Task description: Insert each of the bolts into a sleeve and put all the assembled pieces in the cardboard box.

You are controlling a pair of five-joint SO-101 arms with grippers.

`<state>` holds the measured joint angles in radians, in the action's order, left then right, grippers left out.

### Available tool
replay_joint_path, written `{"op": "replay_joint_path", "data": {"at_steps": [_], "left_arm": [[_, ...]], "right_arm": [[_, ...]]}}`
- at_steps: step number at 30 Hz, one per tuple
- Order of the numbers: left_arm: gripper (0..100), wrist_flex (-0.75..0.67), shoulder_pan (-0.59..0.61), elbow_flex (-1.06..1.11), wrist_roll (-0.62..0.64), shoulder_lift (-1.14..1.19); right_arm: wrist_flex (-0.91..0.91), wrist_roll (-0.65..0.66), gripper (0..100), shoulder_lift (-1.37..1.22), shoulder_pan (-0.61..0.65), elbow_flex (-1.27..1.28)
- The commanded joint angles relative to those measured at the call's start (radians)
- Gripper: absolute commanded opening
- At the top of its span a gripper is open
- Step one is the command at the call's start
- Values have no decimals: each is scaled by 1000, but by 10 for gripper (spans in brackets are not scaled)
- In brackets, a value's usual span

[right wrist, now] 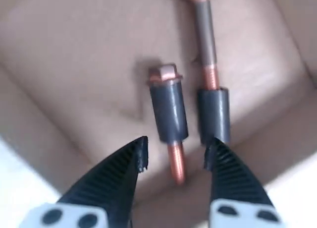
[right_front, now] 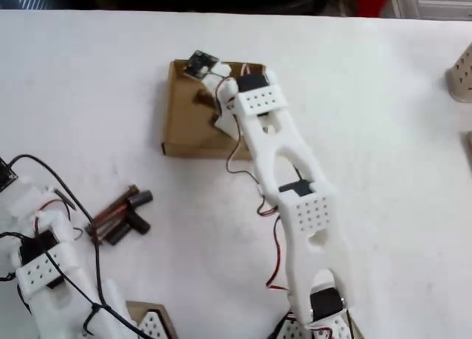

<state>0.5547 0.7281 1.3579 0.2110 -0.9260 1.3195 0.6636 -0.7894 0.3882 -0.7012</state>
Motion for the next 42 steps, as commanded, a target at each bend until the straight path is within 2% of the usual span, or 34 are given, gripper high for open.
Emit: {"op": "replay_joint_path", "data": {"at_steps": [1, 7, 11, 16, 20, 25, 28, 32, 36, 39, 42], "left_arm": [[23, -25, -10, -9, -14, 2], [23, -25, -10, -9, -14, 1], [23, -25, -10, -9, -14, -1], [23, -25, 4, -14, -14, -1], [23, -26, 30, -15, -12, -2], [23, -11, 125, -37, -14, 2], [24, 37, 213, -98, -17, 5], [24, 46, 326, -183, -124, 5], [24, 48, 452, -311, -141, 27], [24, 60, 496, -442, -141, 156], [24, 98, 522, -612, -140, 384]], "right_arm": [[111, -21, 169, 159, 5, -37], [275, -196, 166, 298, 1, -34], [364, -278, 91, 355, 39, -11], [366, -344, 88, 519, 108, 189], [349, -344, 106, 773, 154, 399], [199, -334, 108, 1075, 257, 724], [73, -269, 108, 1150, 335, 896], [-53, -210, 108, 1145, 458, 1054], [-202, -183, 108, 1089, 562, 1165], [-335, -149, 108, 1023, 604, 1209], [-470, -109, 109, 946, 610, 1223]]}}
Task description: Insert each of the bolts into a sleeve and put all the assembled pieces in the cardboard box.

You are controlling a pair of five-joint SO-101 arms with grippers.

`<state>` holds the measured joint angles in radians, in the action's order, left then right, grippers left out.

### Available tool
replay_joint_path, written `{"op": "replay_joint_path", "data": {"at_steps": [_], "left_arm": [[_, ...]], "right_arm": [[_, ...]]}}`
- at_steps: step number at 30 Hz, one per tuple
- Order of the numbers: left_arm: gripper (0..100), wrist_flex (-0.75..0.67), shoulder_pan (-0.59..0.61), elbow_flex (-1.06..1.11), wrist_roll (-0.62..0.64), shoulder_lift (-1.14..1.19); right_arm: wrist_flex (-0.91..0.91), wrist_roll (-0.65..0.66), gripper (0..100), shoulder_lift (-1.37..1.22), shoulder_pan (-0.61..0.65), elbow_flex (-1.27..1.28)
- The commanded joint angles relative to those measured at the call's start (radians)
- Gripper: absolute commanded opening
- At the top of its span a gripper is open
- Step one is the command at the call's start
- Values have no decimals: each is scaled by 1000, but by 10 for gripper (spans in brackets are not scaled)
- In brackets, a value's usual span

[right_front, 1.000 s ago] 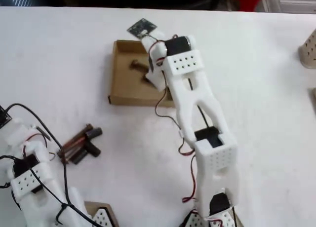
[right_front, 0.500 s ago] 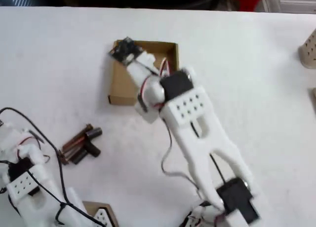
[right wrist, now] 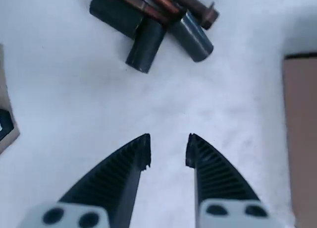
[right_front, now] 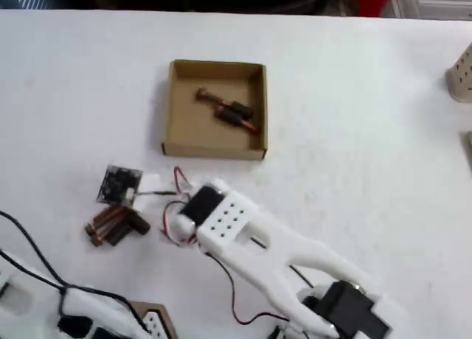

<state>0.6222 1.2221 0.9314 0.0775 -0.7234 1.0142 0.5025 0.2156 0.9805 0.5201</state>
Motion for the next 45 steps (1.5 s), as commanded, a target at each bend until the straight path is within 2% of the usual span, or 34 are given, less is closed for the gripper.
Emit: {"op": "replay_joint_path", "data": {"at_steps": [1, 3, 6, 10, 15, 20, 24, 33, 38, 45], "left_arm": [[24, 46, 38, -242, -6, 263], [24, 69, 44, -344, -6, 415], [23, 66, 45, -436, -6, 579], [23, 63, 67, -493, -8, 662], [23, 15, 99, -491, -6, 670], [23, -64, 91, -420, -5, 667], [23, -135, 71, -358, -3, 667], [23, -152, 53, -327, 0, 667], [23, -153, 53, -327, 0, 668], [23, -150, 53, -322, 0, 668]], "right_arm": [[-211, 69, 110, -87, 15, 0], [-294, 112, 123, -139, 13, -2], [-404, 176, 203, -223, 13, -14], [-424, 233, 227, -361, 4, -129], [-423, 238, 188, -513, 7, -269], [-325, 239, 217, -542, 16, -350], [-360, 239, 220, -555, 18, -353], [-378, 285, 214, -638, 15, -393], [-383, 281, 117, -639, 19, -399], [-384, 282, 74, -641, 33, -399]]}}
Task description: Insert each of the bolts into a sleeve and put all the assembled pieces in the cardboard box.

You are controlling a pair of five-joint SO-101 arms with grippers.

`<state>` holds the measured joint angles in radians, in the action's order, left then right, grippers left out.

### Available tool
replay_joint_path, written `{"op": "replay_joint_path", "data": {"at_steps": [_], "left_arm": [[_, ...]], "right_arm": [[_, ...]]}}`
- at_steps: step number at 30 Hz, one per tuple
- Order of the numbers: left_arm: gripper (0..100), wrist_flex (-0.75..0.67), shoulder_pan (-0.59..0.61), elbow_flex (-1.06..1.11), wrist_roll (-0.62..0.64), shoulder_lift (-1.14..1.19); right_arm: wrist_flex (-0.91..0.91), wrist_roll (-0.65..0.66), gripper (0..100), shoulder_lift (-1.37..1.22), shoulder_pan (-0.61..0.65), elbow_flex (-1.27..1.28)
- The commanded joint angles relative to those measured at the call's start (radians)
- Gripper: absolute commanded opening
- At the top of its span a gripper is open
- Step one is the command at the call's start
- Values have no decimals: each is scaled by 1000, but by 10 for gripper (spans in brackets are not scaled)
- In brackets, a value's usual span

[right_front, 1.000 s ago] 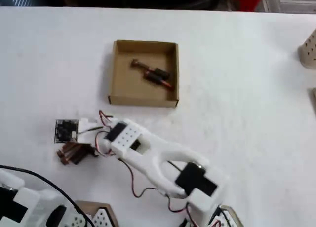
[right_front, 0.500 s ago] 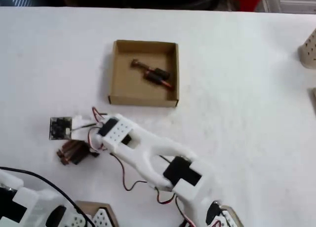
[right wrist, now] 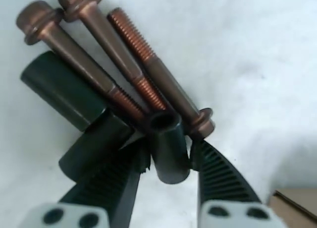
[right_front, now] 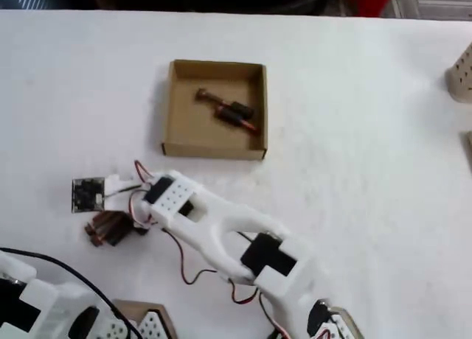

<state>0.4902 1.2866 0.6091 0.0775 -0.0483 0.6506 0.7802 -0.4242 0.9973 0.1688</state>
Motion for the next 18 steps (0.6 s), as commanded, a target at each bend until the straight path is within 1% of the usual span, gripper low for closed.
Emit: {"op": "replay_joint_path", "data": {"at_steps": [1, 2, 5, 9, 11, 14, 18], "left_arm": [[23, -18, -13, 0, 0, -7], [23, -17, -13, 0, 0, -7], [22, -17, -13, 0, 0, -7], [23, -17, -13, 0, 23, -7], [23, -15, -15, 0, 26, -10], [23, 31, -44, -8, 26, -10], [23, 81, -114, -9, 23, -12]], "right_arm": [[-27, 5, 48, -1, 16, -48], [-36, 3, 18, -1, 15, -43], [-22, -11, 18, 1, 1, -41], [67, -86, 19, 62, -28, -44], [125, -117, 19, 142, -39, -20], [171, -173, 19, 298, -44, 54], [208, -206, 19, 536, -73, 196]]}}
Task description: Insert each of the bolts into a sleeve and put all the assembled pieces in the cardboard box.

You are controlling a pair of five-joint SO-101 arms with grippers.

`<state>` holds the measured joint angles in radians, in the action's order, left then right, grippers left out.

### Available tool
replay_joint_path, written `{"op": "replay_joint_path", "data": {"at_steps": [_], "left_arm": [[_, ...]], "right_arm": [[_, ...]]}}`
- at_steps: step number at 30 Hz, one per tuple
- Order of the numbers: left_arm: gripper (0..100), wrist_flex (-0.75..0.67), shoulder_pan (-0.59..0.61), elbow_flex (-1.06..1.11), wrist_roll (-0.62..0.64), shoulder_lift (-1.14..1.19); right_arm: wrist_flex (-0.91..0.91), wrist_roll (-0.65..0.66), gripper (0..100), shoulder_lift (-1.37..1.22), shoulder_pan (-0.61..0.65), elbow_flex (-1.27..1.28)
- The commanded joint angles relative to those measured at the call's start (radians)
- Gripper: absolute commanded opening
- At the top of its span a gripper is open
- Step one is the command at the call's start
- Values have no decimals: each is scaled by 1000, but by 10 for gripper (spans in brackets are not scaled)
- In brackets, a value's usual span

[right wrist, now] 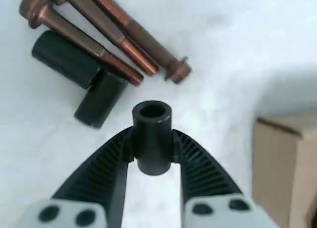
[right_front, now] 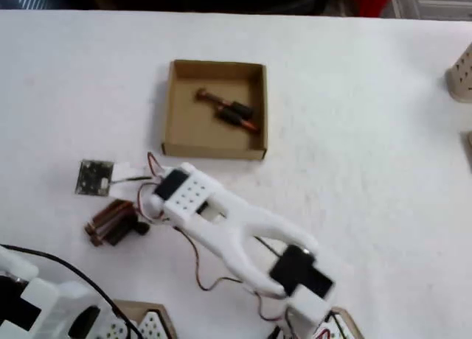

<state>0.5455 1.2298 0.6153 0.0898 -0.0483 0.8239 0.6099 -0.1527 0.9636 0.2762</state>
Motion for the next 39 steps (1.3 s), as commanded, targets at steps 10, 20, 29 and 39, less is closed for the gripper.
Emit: {"op": "replay_joint_path", "data": {"at_steps": [10, 20, 29, 39], "left_arm": [[23, 152, -358, -15, -3, -15], [23, 371, -737, -14, -463, -182], [24, 623, -915, -14, -835, -208], [124, 672, -990, 28, -884, -206]], "right_arm": [[25, -158, 19, 648, -269, 483], [-101, -158, 19, 774, -414, 694], [-107, -158, 19, 774, -441, 695], [-151, -157, 19, 774, -441, 721]]}}
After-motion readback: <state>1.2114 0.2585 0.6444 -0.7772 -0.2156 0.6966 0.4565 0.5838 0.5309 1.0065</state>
